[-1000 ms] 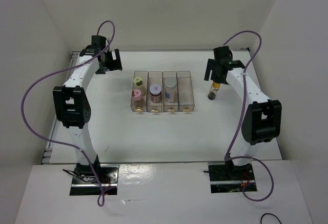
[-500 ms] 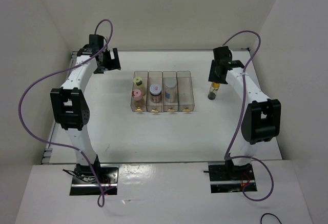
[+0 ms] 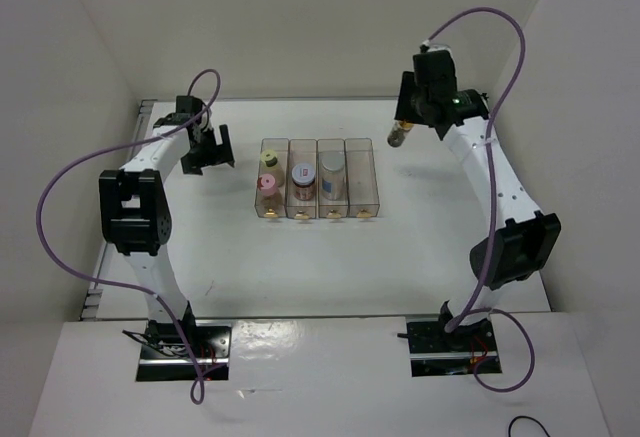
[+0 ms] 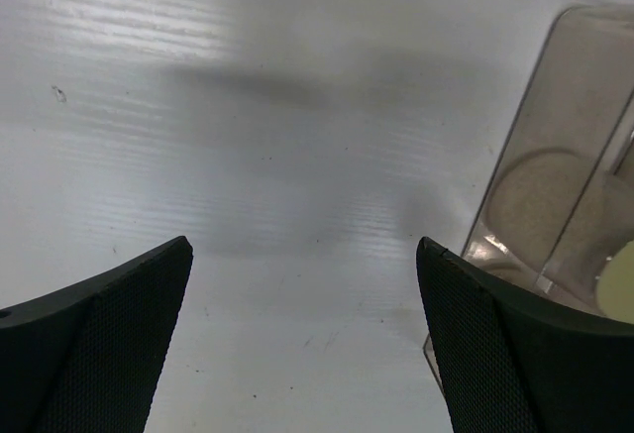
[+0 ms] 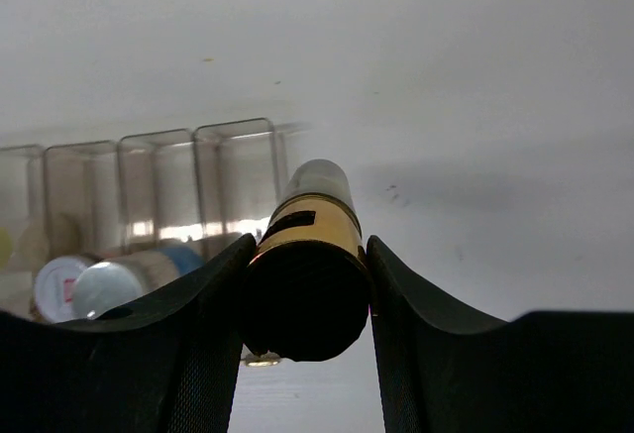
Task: Organize the condiment bottles
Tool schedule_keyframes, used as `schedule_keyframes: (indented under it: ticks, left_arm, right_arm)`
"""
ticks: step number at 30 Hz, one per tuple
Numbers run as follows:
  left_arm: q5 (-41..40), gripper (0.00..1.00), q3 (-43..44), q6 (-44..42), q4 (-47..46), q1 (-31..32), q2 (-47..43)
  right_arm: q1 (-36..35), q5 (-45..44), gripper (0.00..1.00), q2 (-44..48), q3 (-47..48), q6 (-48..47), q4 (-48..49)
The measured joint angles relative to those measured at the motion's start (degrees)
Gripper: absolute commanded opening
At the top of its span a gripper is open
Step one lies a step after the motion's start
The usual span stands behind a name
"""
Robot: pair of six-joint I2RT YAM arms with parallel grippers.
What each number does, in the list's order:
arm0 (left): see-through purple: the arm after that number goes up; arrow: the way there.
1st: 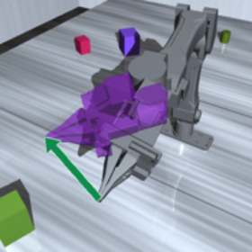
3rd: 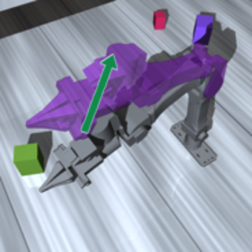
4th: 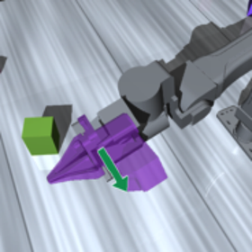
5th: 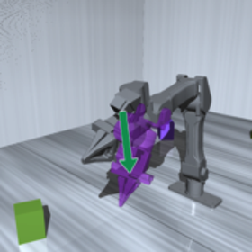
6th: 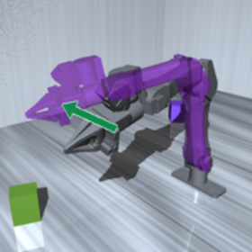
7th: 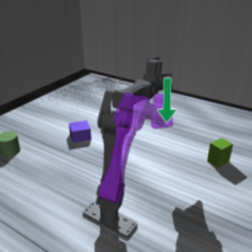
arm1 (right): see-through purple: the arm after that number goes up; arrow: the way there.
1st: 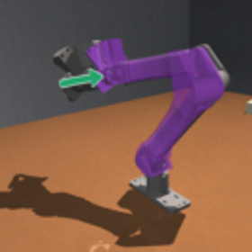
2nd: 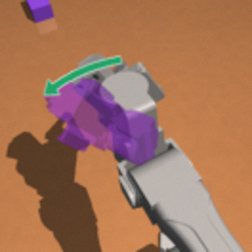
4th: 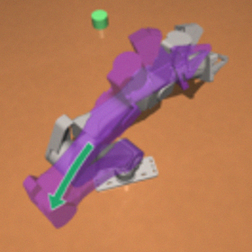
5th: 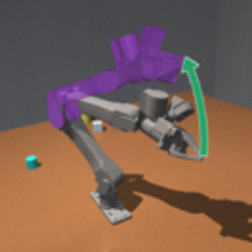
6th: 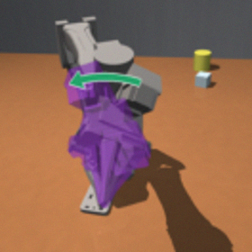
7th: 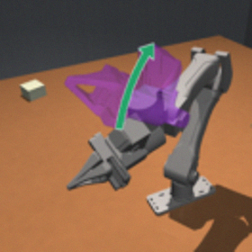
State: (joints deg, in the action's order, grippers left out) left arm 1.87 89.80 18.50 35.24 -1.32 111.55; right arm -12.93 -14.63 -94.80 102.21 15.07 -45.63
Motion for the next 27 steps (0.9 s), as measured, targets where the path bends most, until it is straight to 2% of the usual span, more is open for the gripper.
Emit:
schedule_keyframes:
  ticks: [7, 16, 27]
  left_arm:
    - [0.4, 1.00, -5.1, 1.2, -1.6, -0.4, -0.1]
    - [0.6, 1.00, -7.2, 1.2, -2.8, -0.4, -1.3]
    - [1.1, 1.00, -7.5, 1.2, -3.5, -0.9, -3.0]
  right_arm:
    - [-10.1, 0.9, 0.00, -1.6, 1.3, 0.0, -1.2]
    - [-11.7, 1.1, 0.00, -4.2, 0.1, 0.1, -1.5]
    - [-13.9, 1.6, 0.00, -4.5, -9.7, 1.6, 2.3]
